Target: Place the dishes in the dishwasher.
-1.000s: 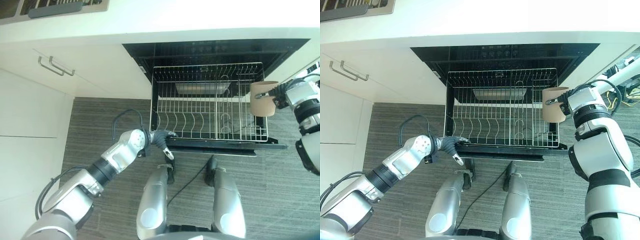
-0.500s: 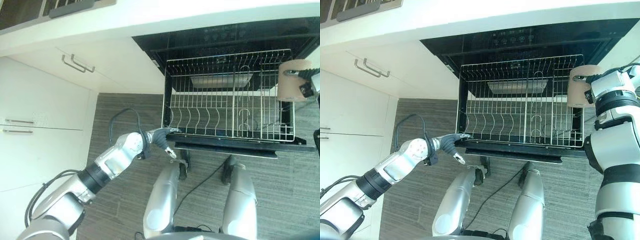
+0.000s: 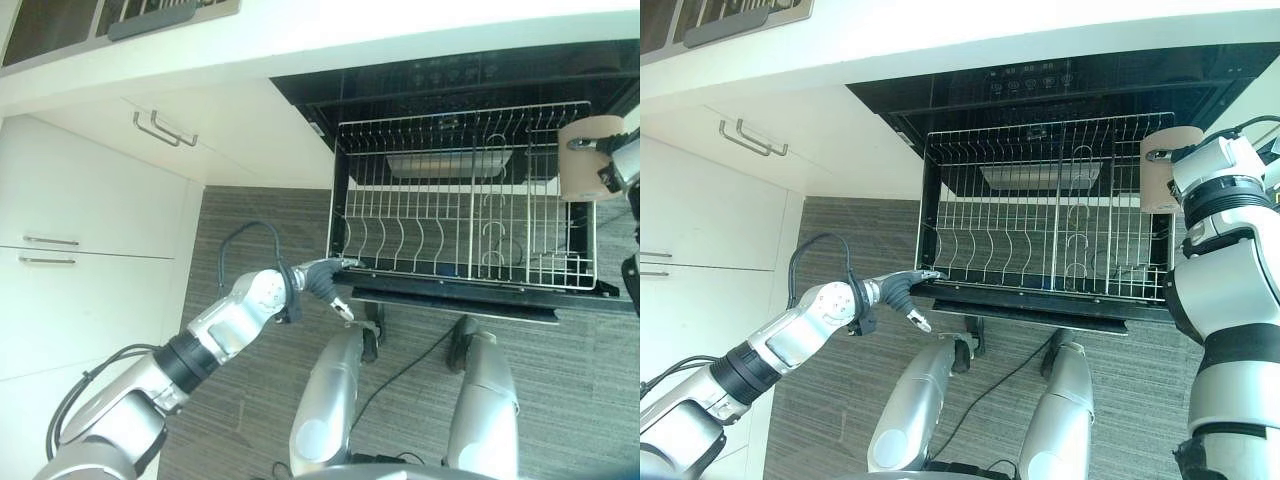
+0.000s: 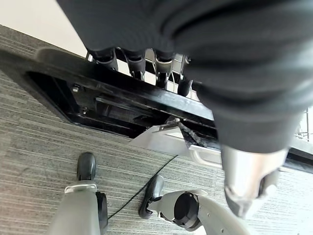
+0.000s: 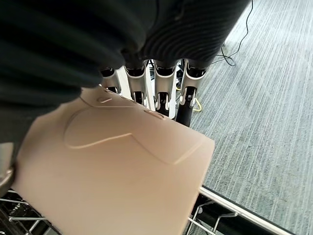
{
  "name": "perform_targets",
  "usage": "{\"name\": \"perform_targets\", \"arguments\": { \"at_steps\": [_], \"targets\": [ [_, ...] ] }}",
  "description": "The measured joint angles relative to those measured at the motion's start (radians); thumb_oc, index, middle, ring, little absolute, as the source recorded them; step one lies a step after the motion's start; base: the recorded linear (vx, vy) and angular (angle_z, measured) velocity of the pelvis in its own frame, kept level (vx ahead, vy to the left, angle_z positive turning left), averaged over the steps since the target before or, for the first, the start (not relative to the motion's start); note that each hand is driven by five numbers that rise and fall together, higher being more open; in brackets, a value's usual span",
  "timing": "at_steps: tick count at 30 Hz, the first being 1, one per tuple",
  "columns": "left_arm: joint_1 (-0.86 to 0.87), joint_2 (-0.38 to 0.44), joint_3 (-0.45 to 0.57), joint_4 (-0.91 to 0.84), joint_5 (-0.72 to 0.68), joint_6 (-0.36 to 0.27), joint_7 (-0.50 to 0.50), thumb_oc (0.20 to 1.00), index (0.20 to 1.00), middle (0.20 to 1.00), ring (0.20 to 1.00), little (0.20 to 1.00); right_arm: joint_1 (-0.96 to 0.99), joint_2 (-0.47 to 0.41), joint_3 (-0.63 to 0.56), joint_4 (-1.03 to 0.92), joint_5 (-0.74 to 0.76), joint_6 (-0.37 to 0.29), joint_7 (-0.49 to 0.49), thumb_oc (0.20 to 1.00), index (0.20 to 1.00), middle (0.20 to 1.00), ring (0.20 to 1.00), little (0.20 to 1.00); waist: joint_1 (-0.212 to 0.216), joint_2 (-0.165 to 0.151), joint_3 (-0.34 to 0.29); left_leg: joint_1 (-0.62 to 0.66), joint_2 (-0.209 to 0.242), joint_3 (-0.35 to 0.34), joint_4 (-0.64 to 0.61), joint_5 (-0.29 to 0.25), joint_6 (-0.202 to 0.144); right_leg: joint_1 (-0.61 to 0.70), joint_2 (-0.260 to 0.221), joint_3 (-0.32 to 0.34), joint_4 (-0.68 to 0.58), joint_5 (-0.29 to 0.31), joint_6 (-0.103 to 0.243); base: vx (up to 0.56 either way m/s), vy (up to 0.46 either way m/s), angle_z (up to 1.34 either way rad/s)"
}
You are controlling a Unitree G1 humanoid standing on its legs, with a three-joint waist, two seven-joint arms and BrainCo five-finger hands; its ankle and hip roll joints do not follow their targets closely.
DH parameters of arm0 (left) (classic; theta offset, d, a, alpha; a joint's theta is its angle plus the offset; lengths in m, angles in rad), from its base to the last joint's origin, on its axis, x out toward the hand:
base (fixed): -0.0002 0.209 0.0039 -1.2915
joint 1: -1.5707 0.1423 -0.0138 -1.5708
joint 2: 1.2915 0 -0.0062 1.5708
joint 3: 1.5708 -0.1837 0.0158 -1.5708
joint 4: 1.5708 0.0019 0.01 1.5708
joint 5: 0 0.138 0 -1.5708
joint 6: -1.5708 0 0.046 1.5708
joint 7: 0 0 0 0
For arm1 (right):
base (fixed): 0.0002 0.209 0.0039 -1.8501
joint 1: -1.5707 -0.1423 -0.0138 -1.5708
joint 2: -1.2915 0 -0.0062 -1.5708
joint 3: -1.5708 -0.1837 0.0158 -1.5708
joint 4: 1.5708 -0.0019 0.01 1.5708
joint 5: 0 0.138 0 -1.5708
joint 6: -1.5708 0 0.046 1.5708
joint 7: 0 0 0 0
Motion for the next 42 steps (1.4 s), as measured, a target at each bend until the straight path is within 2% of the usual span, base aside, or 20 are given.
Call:
{"name": "perform_targets", "arguments": {
  "at_steps": [14, 26, 36, 42],
  "targets": [
    [0.005, 0.0, -0.009, 0.001, -0.004, 0.01, 0.0, 1.0, 1.0, 1.0, 1.0, 1.0, 0.024, 0.04, 0.008, 0.002, -0.012, 0.045, -0.045, 0.2, 0.2, 0.2, 0.2, 0.2, 0.007, -0.005, -0.024, 0.0, 0.001, -0.002, -0.007, 0.001, -0.002, 0.001, 0.003, -0.003, -0.005, 0.0, 0.0, 0.0, 0.0, 0.0],
    [0.005, 0.0, -0.009, 0.0, -0.004, 0.018, 0.0, 1.0, 1.0, 1.0, 1.0, 1.0, 0.03, 0.051, 0.01, 0.003, -0.011, 0.048, -0.064, 0.2, 0.2, 0.2, 0.2, 0.2, 0.008, -0.006, -0.025, 0.0, 0.001, -0.005, -0.007, 0.002, -0.003, 0.003, 0.005, -0.006, -0.006, 0.0, 0.0, 0.0, 0.0, 0.0],
    [0.005, 0.0, -0.006, -0.004, -0.004, 0.027, -0.002, 1.0, 1.0, 1.0, 1.0, 1.0, 0.038, 0.076, 0.044, 0.003, -0.007, 0.086, -0.093, 0.2, 0.2, 0.2, 0.2, 0.2, 0.011, -0.01, -0.037, -0.015, 0.005, -0.024, -0.008, 0.007, -0.01, 0.003, 0.014, -0.026, -0.017, 0.001, -0.002, 0.0, 0.0, 0.02],
    [0.002, 0.0, -0.006, -0.007, -0.004, 0.04, -0.006, 1.0, 1.0, 1.0, 1.0, 1.0, 0.043, 0.086, 0.075, 0.0, -0.007, 0.088, -0.097, 0.2, 0.2, 0.2, 0.2, 0.2, 0.014, -0.012, -0.037, -0.016, 0.01, -0.025, -0.009, 0.007, -0.012, 0.003, 0.018, -0.028, -0.019, 0.002, -0.002, -0.02, 0.003, 0.01]
  ]
}}
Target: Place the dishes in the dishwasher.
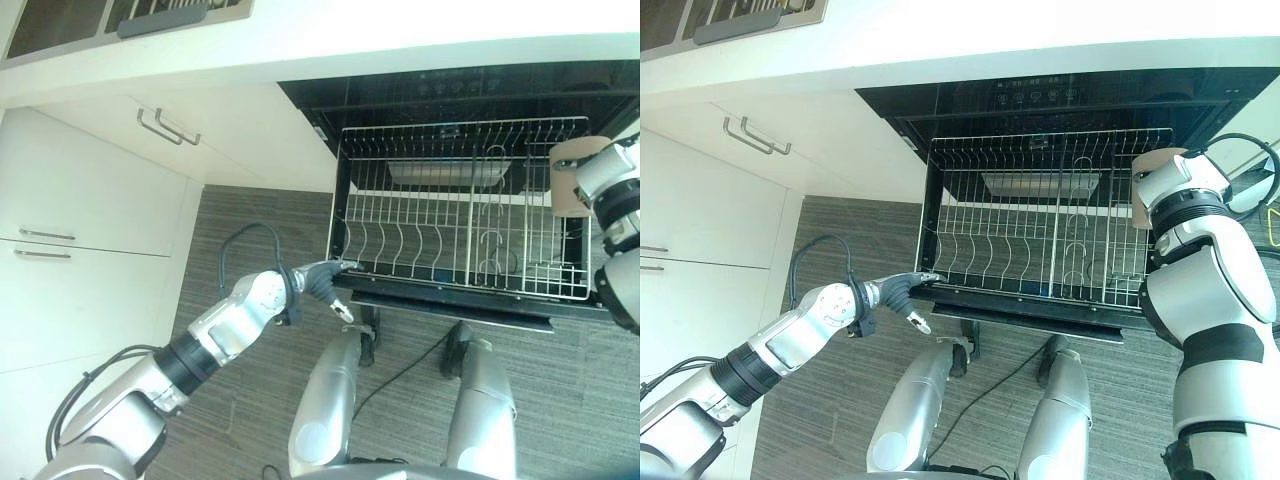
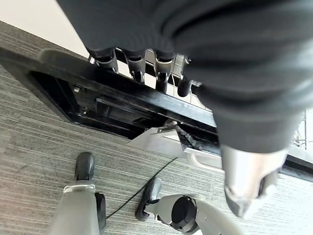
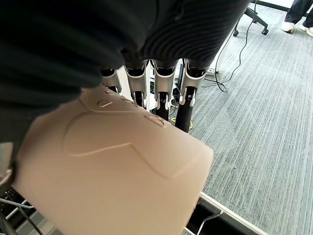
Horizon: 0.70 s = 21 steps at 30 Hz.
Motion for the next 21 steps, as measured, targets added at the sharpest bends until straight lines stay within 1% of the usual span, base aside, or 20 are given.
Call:
{"name": "perform_targets", "arguments": {
  "at_steps": [3, 4, 8, 9, 10, 13, 15, 17, 21],
  "targets": [
    [0.0, 0.003, 0.002, -0.004, 0.0, 0.006, 0.0, 1.0, 1.0, 1.0, 1.0, 1.0, 0.002, 0.004, 0.006, -0.001, 0.0, 0.0, -0.001, 0.2, 0.2, 0.2, 0.2, 0.2, 0.0, -0.001, -0.001, -0.008, 0.004, 0.0, 0.0, 0.002, -0.003, -0.007, 0.004, -0.001, -0.003, 0.003, -0.001, -0.01, 0.01, -0.02],
    [-0.001, 0.007, 0.005, -0.01, 0.0, 0.01, 0.0, 1.0, 1.0, 1.0, 1.0, 1.0, -0.003, 0.006, 0.006, -0.006, 0.0, 0.0, -0.001, 0.2, 0.2, 0.2, 0.2, 0.2, 0.002, -0.006, -0.005, -0.017, 0.009, -0.002, -0.002, 0.003, -0.005, -0.015, 0.011, -0.002, -0.01, 0.003, -0.008, 0.06, -0.014, -0.05],
    [0.002, 0.013, 0.004, -0.007, 0.0, 0.009, -0.006, 1.0, 1.0, 1.0, 1.0, 1.0, 0.006, 0.013, 0.01, -0.011, 0.0, 0.001, -0.001, 0.2, 0.2, 0.2, 0.2, 0.2, 0.002, -0.013, -0.008, -0.014, 0.011, -0.003, -0.015, 0.007, -0.008, -0.013, 0.014, -0.005, -0.015, 0.007, -0.005, -0.02, 0.003, 0.0],
    [0.001, 0.013, 0.004, -0.006, 0.0, 0.009, -0.006, 1.0, 1.0, 1.0, 1.0, 1.0, 0.007, 0.013, 0.01, -0.013, 0.0, 0.001, -0.003, 0.52, 0.52, 0.52, 0.52, 0.52, 0.002, -0.013, -0.008, -0.015, 0.011, -0.003, -0.015, 0.007, -0.008, -0.013, 0.014, -0.005, -0.015, 0.007, -0.005, 0.0, 0.0, 0.0],
    [0.001, 0.013, 0.004, -0.006, 0.0, 0.009, -0.006, 1.0, 1.0, 1.0, 1.0, 1.0, 0.007, 0.013, 0.01, -0.013, 0.0, 0.001, -0.004, 1.0, 1.0, 1.0, 1.0, 1.0, 0.002, -0.013, -0.008, -0.015, 0.011, -0.003, -0.015, 0.007, -0.008, -0.013, 0.014, -0.005, -0.015, 0.007, -0.005, 0.0, 0.0, 0.0],
    [-0.001, 0.015, 0.005, -0.008, 0.0, 0.01, -0.007, 1.0, 1.0, 1.0, 1.0, 1.0, 0.034, 0.015, 0.011, -0.025, 0.0, 0.0, -0.053, 1.0, 1.0, 1.0, 1.0, 1.0, 0.003, -0.015, -0.007, -0.015, 0.01, -0.003, -0.031, 0.014, -0.008, -0.015, 0.015, -0.006, -0.021, 0.01, -0.004, 0.0, -0.003, 0.0],
    [-0.001, 0.015, 0.005, -0.008, 0.0, 0.011, -0.009, 1.0, 1.0, 1.0, 1.0, 1.0, 0.037, 0.016, 0.011, -0.025, 0.0, 0.0, -0.055, 1.0, 1.0, 1.0, 1.0, 1.0, 0.003, -0.016, -0.006, -0.014, 0.011, -0.003, -0.031, 0.015, -0.009, -0.015, 0.017, -0.007, -0.024, 0.011, -0.004, -0.04, 0.003, 0.0],
    [-0.001, 0.019, 0.006, -0.007, 0.0, 0.012, -0.01, 1.0, 1.0, 1.0, 1.0, 1.0, 0.041, 0.016, 0.011, -0.032, 0.005, -0.008, -0.059, 1.0, 1.0, 1.0, 1.0, 1.0, 0.004, -0.018, -0.005, -0.016, 0.02, -0.004, -0.032, 0.017, -0.011, -0.014, 0.03, -0.009, -0.037, 0.016, -0.007, 0.01, -0.006, -0.05],
    [-0.002, 0.024, 0.007, -0.002, 0.001, 0.027, -0.016, 1.0, 1.0, 1.0, 1.0, 1.0, 0.068, 0.015, 0.011, -0.089, 0.032, -0.008, -0.1, 1.0, 1.0, 1.0, 1.0, 1.0, -0.002, -0.023, -0.004, -0.015, 0.026, -0.006, -0.035, 0.019, -0.014, -0.012, 0.036, -0.013, -0.041, 0.02, -0.008, -0.02, 0.001, -0.02]
  ]
}}
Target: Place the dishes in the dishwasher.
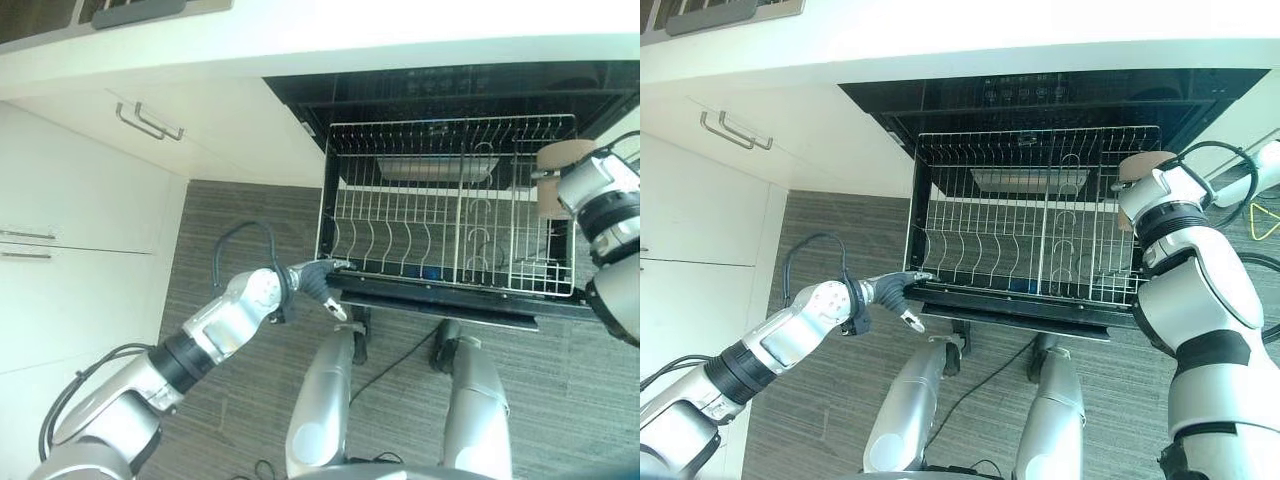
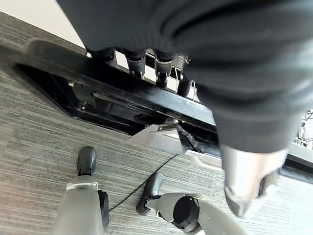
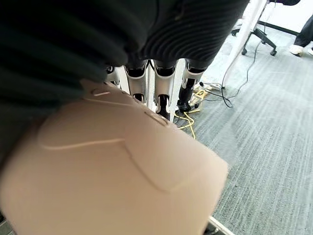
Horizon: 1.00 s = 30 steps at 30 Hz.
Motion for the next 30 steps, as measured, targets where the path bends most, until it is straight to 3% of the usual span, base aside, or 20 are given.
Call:
{"name": "perform_targets", "arguments": {
  "at_steps": [2, 8, 14, 17, 22, 24, 27, 29, 30],
  "targets": [
    [0.001, 0.001, 0.001, 0.0, 0.003, 0.002, 0.0, 1.0, 1.0, 1.0, 1.0, 1.0, 0.005, -0.003, 0.0, -0.022, 0.026, 0.0, -0.019, 1.0, 1.0, 1.0, 1.0, 1.0, -0.004, -0.003, 0.001, 0.0, 0.0, 0.0, 0.0, 0.0, 0.0, 0.0, 0.001, 0.0, -0.002, 0.001, -0.001, 0.03, 0.008, -0.02],
    [0.005, 0.014, 0.002, -0.006, 0.004, 0.004, -0.006, 1.0, 1.0, 1.0, 1.0, 1.0, 0.154, -0.034, -0.09, -0.412, 0.105, 0.005, -0.08, 1.0, 1.0, 1.0, 1.0, 1.0, -0.038, -0.046, 0.003, -0.003, 0.025, 0.007, -0.013, 0.006, -0.009, -0.003, 0.031, 0.005, -0.034, 0.016, -0.016, 0.03, -0.004, -0.09],
    [0.04, 0.012, 0.031, -0.026, 0.006, 0.012, -0.006, 1.0, 1.0, 1.0, 1.0, 1.0, 0.235, -0.037, -0.178, -0.664, 0.106, -0.017, -0.06, 1.0, 1.0, 1.0, 1.0, 1.0, -0.061, -0.05, 0.005, -0.015, 0.039, 0.009, -0.014, 0.006, -0.01, -0.017, 0.047, 0.008, -0.034, 0.024, -0.018, 0.04, 0.016, -0.06],
    [0.041, 0.012, 0.033, -0.026, 0.007, 0.007, -0.003, 1.0, 1.0, 1.0, 1.0, 1.0, 0.285, -0.035, -0.238, -0.736, 0.101, -0.02, -0.063, 1.0, 1.0, 1.0, 1.0, 1.0, -0.066, -0.053, 0.008, -0.014, 0.039, 0.011, -0.01, 0.006, -0.01, -0.015, 0.047, 0.01, -0.031, 0.024, -0.018, 0.04, 0.004, -0.01],
    [0.041, 0.012, 0.033, -0.025, 0.008, 0.004, 0.017, 1.0, 1.0, 1.0, 1.0, 1.0, 0.314, -0.023, -0.243, -0.786, 0.091, -0.041, -0.062, 1.0, 1.0, 1.0, 1.0, 1.0, -0.069, -0.06, 0.011, -0.003, 0.039, 0.012, -0.009, 0.007, -0.01, -0.011, 0.046, 0.017, -0.031, 0.026, -0.02, 0.03, 0.001, -0.02],
    [0.045, 0.011, 0.035, -0.026, 0.008, 0.003, 0.017, 1.0, 1.0, 1.0, 1.0, 1.0, 0.349, -0.013, -0.251, -0.831, 0.093, -0.076, -0.045, 1.0, 1.0, 1.0, 1.0, 1.0, -0.07, -0.066, 0.015, 0.01, 0.039, 0.015, -0.013, 0.007, -0.01, 0.004, 0.047, 0.015, -0.034, 0.026, -0.02, 0.03, -0.001, 0.0],
    [0.047, 0.012, 0.042, -0.027, 0.008, 0.0, 0.017, 1.0, 1.0, 1.0, 1.0, 1.0, 0.387, 0.059, -0.244, -0.873, 0.128, -0.112, 0.027, 1.0, 1.0, 1.0, 1.0, 1.0, -0.068, -0.074, 0.02, 0.014, 0.039, 0.015, -0.012, 0.007, -0.01, 0.006, 0.046, 0.016, -0.034, 0.026, -0.02, 0.04, 0.011, 0.01],
    [0.048, 0.01, 0.065, -0.037, 0.008, -0.004, 0.016, 1.0, 1.0, 1.0, 1.0, 1.0, 0.463, 0.172, -0.24, -0.91, 0.134, -0.123, 0.054, 1.0, 1.0, 1.0, 1.0, 1.0, -0.053, -0.095, 0.035, 0.009, 0.037, 0.016, -0.012, 0.006, -0.009, 0.006, 0.045, 0.016, -0.042, 0.028, -0.016, 0.05, 0.012, 0.02],
    [0.048, 0.01, 0.072, -0.039, 0.008, -0.005, 0.017, 1.0, 1.0, 1.0, 1.0, 1.0, 0.47, 0.158, -0.248, -0.923, 0.135, -0.127, 0.06, 1.0, 1.0, 1.0, 1.0, 1.0, -0.053, -0.106, 0.042, 0.008, 0.036, 0.016, -0.011, 0.005, -0.008, 0.007, 0.044, 0.017, -0.045, 0.029, -0.015, 0.06, 0.015, 0.02]
  ]
}}
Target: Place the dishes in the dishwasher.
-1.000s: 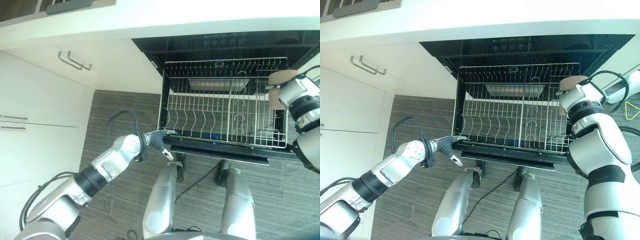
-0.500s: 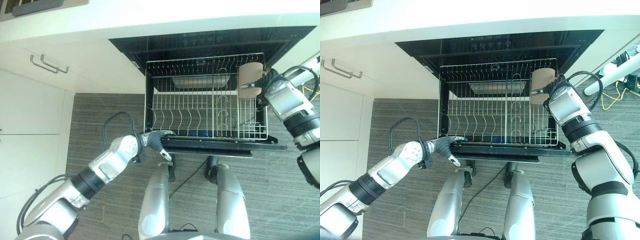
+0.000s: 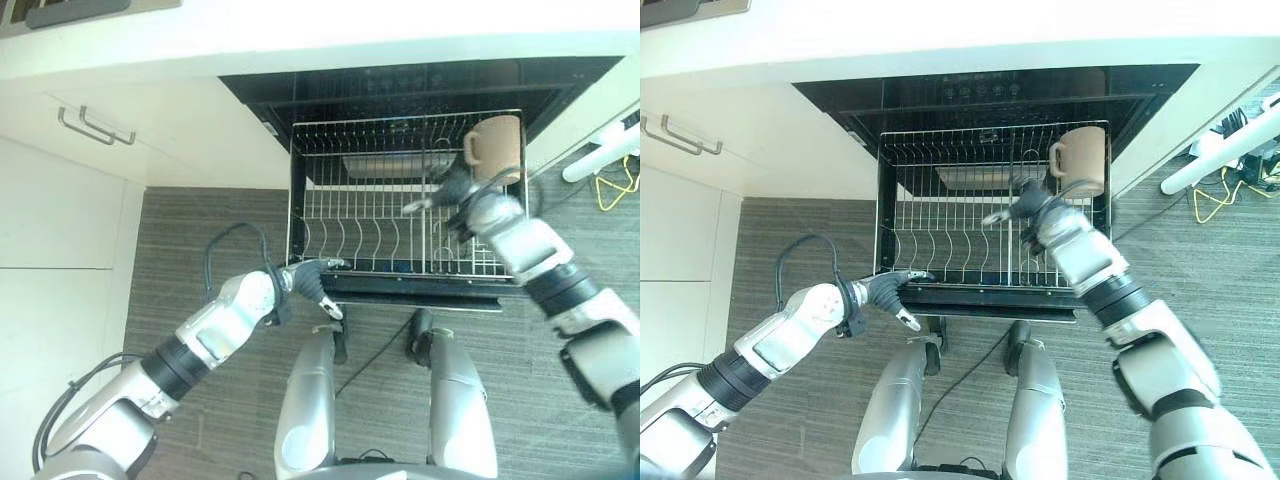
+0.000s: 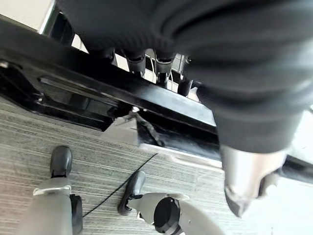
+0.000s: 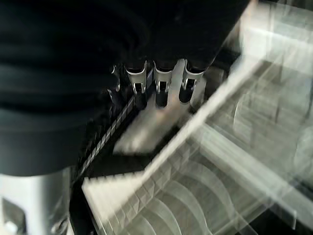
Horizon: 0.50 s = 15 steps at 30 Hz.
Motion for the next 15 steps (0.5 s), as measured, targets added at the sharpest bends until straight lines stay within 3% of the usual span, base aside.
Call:
{"name": "perform_targets", "arguments": {
  "at_steps": [5, 9, 11, 13, 15],
  "targets": [
    [0.004, 0.009, 0.009, -0.011, 0.0, -0.003, 0.001, 1.0, 1.0, 1.0, 1.0, 1.0, 0.045, -0.02, -0.037, -0.08, 0.009, -0.031, 0.024, 1.0, 1.0, 1.0, 1.0, 1.0, -0.002, -0.041, 0.026, 0.01, -0.001, 0.02, 0.017, -0.014, 0.019, 0.015, -0.001, 0.015, -0.005, 0.003, 0.005, 0.03, 0.011, -0.04],
    [0.029, 0.009, 0.019, -0.022, -0.002, -0.008, 0.037, 1.0, 1.0, 1.0, 1.0, 1.0, 0.133, -0.048, -0.084, -0.253, 0.056, -0.095, 0.044, 1.0, 1.0, 1.0, 1.0, 1.0, -0.022, -0.052, 0.047, 0.045, -0.002, 0.023, 0.014, -0.021, 0.027, 0.06, 0.001, 0.02, -0.035, 0.018, 0.018, 0.05, 0.022, -0.06],
    [0.074, 0.01, 0.038, -0.034, -0.01, -0.023, 0.083, 1.0, 1.0, 1.0, 1.0, 1.0, 0.229, -0.084, -0.142, -0.368, 0.109, -0.154, 0.041, 1.0, 1.0, 1.0, 1.0, 1.0, -0.039, -0.057, 0.048, 0.067, -0.002, 0.026, 0.01, -0.026, 0.032, 0.086, 0.002, 0.023, -0.059, 0.024, 0.02, 0.06, -0.003, -0.06],
    [0.191, 0.021, 0.121, -0.11, -0.106, -0.089, 0.217, 1.0, 1.0, 1.0, 1.0, 1.0, 0.451, -0.137, -0.261, -0.549, 0.136, -0.255, 0.034, 1.0, 1.0, 1.0, 1.0, 1.0, -0.058, -0.078, 0.059, 0.099, -0.002, 0.047, -0.005, -0.03, 0.038, 0.115, 0.01, 0.04, -0.086, 0.042, 0.034, 0.08, -0.049, -0.19],
    [0.279, 0.029, 0.187, -0.173, -0.17, -0.144, 0.285, 1.0, 1.0, 1.0, 1.0, 1.0, 0.579, -0.173, -0.312, -0.61, 0.168, -0.305, 0.034, 1.0, 1.0, 1.0, 1.0, 1.0, -0.076, -0.096, 0.066, 0.133, 0.001, 0.048, -0.012, -0.037, 0.039, 0.157, 0.018, 0.042, -0.113, 0.051, 0.043, 0.1, -0.114, -0.12]
  ]
}}
